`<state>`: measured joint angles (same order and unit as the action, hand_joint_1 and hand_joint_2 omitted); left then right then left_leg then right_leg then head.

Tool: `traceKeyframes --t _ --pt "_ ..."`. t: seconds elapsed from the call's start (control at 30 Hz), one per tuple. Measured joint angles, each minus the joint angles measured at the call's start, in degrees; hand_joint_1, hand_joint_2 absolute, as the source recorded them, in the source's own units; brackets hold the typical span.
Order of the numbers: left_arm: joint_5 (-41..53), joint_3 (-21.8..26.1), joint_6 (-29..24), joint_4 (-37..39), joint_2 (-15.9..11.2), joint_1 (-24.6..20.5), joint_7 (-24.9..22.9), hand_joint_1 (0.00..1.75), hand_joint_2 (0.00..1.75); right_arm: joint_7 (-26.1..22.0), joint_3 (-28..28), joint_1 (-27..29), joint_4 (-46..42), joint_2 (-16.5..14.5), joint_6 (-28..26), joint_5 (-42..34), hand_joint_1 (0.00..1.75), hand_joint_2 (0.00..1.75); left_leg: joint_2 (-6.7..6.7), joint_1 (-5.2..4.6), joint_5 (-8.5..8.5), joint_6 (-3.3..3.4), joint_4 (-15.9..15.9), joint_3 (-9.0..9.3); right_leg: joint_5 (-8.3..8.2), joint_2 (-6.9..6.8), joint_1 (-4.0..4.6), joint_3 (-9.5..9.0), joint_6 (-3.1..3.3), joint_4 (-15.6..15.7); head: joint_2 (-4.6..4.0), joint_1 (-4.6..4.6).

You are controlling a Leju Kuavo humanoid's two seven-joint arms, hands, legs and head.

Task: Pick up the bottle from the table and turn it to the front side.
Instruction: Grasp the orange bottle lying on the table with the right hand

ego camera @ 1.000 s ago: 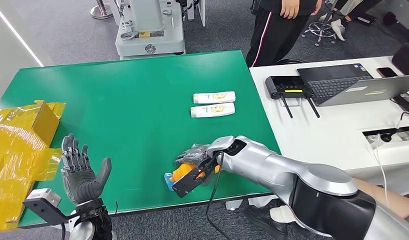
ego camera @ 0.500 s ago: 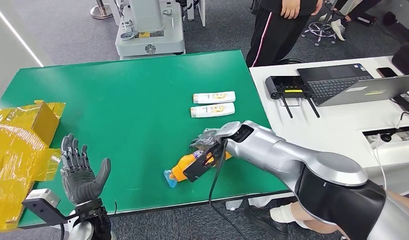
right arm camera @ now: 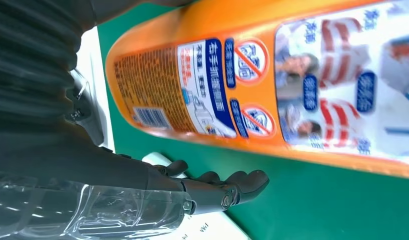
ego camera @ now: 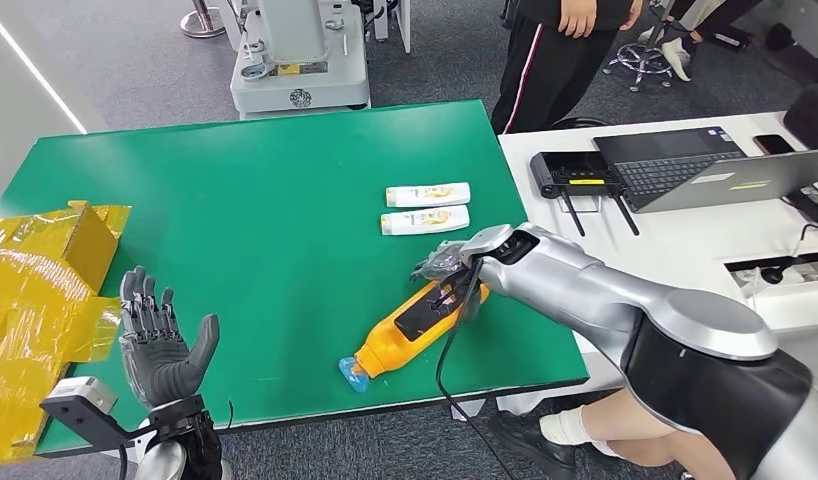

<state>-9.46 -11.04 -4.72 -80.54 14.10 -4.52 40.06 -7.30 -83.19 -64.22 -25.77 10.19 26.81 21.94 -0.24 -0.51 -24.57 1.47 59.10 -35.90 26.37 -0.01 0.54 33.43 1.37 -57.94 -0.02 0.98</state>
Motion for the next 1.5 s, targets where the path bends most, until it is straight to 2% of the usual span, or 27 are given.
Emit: traceKeyframes --t 0.47,1.07,1.1,1.2,1.23,1.5 --pt "-0.49 0.00 0.04 0.04 -0.35 -0.67 0.00 0.00 1.75 -0.80 -0.06 1.56 -0.98 2.04 -2.20 -1.45 0.00 1.75 0.00 0.00 0.00 0.00 0.00 0.00 0.00 0.01 0.00 0.00 0.00 0.00 0.00 0.01" --pt "0.45 -0.02 1.03 0.04 -0.31 -0.63 0.00 0.00 1.75 -3.09 3.12 8.62 -0.43 2.01 -11.35 -1.76 0.00 1.75 0.08 0.02 -0.06 -0.02 -0.02 0.32 0.06 0.08 0.02 -0.31 -0.03 0.05 0.00 0.01" --pt "0.45 -0.02 1.04 0.04 -0.31 -0.63 0.00 0.00 1.75 -3.07 3.29 8.79 -0.36 1.99 -11.68 -1.66 0.30 1.75 0.09 0.02 -0.06 -0.02 -0.02 0.36 0.06 0.09 0.02 -0.35 -0.04 0.05 0.00 0.01" --pt "0.45 -0.02 1.05 0.04 -0.31 -0.63 0.00 0.00 1.75 -3.08 3.75 9.14 -0.22 1.98 -12.14 -1.54 1.61 1.75 0.12 0.02 -0.06 -0.02 -0.02 0.47 0.05 0.10 0.02 -0.45 -0.04 0.05 0.00 0.01" --pt "0.45 -0.02 1.05 0.04 -0.31 -0.63 0.00 0.00 1.75 -3.11 3.88 9.21 -0.17 1.98 -12.22 -1.52 1.75 1.75 0.12 0.03 -0.06 -0.02 -0.02 0.50 0.05 0.11 0.02 -0.48 -0.04 0.05 0.00 0.01" --pt "0.43 -0.02 0.72 0.07 -0.31 -0.65 0.00 0.00 1.75 -3.99 5.45 10.11 -0.08 1.74 -14.95 -0.52 1.75 1.75 0.16 0.03 -0.05 -0.02 -0.03 0.60 0.03 0.14 0.03 -0.58 -0.03 0.05 0.00 0.01"
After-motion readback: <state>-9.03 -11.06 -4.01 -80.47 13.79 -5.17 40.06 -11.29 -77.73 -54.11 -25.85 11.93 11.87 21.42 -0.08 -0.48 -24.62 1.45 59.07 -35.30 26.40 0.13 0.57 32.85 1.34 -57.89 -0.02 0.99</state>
